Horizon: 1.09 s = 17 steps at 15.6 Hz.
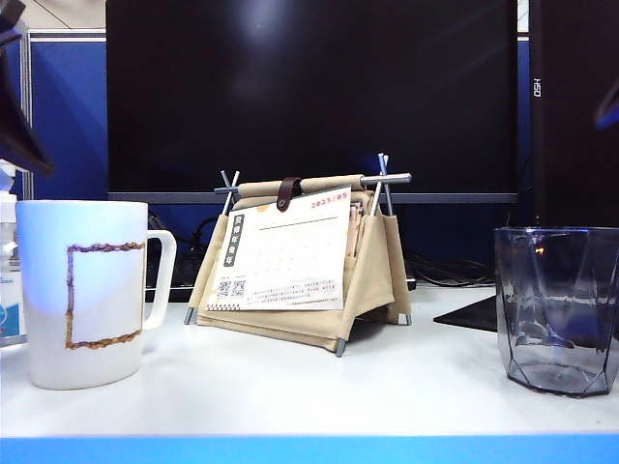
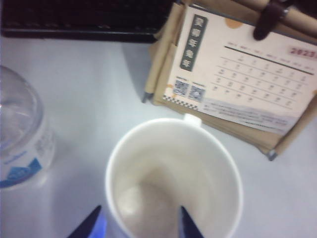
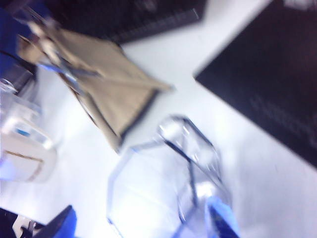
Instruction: Swap the positions of the transparent plastic cup and the white ceramic cup.
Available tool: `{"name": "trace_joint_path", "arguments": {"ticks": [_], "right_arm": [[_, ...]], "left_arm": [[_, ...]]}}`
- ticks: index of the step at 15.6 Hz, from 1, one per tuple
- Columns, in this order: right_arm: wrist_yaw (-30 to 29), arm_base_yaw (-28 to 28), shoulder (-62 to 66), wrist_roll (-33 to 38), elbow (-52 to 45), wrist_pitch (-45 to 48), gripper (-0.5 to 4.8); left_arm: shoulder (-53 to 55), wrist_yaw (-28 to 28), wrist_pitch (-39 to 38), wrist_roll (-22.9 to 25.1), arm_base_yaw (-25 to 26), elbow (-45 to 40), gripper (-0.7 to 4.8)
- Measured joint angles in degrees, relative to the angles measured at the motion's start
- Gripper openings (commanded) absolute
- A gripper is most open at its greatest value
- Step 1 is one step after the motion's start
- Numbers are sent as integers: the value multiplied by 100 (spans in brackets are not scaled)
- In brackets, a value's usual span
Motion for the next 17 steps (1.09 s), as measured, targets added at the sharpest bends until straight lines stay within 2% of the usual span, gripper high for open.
{"name": "trace_joint_path", "arguments": {"ticks": [2,5,9,16,17], "right_arm": [[2,13,234,0,0,-33,337],[9,481,693,-2,0,-24,337],[1038,1204,1069,-13,-2,83,337],[1344,1193,1600,-13,0,313,330],[1346,1193,1762,-13,0,448,294]], "left_arm": [[46,-63,22,50,2,0,196],[162,-90,57,164,11,0,197],[345,-118,50,313,11,-2,197],[345,-116,22,315,13,0,197],[345,-118,22,365,13,-2,197]]}}
